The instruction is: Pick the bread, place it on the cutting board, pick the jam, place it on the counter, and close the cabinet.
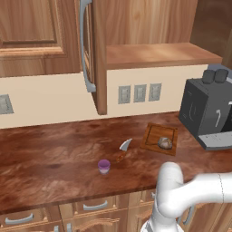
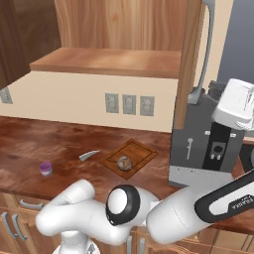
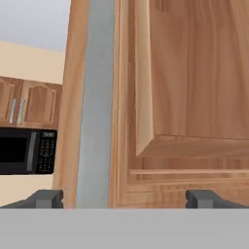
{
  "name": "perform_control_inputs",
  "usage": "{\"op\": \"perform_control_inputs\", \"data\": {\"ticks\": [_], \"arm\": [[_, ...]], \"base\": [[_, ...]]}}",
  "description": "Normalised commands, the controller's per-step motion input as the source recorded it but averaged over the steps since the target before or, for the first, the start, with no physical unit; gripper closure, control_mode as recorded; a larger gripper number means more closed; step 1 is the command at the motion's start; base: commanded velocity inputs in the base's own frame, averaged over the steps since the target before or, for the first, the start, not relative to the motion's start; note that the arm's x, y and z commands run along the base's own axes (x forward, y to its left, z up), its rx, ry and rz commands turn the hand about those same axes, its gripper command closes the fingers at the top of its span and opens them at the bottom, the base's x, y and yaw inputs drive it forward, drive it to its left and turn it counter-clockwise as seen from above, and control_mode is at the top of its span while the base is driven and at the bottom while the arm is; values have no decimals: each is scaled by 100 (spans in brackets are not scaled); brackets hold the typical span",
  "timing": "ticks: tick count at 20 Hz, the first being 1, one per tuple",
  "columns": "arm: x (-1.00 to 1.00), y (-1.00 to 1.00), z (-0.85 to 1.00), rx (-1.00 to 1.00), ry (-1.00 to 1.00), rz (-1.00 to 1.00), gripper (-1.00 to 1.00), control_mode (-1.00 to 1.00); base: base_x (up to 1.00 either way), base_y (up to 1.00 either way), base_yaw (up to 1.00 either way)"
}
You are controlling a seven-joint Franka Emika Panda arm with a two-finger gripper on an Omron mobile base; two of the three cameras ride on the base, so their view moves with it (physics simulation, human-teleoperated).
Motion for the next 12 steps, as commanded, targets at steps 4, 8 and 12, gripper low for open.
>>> {"op": "perform_control_inputs", "data": {"ticks": [4,8,12], "arm": [[-38,15,0,0,0,0,-100,-100],[-26,41,0,0,0,0,-100,-100],[-9,53,0,0,2,-5,-100,-100]], "base": [[0,0,0],[0,0,0],[0,0,0]]}}
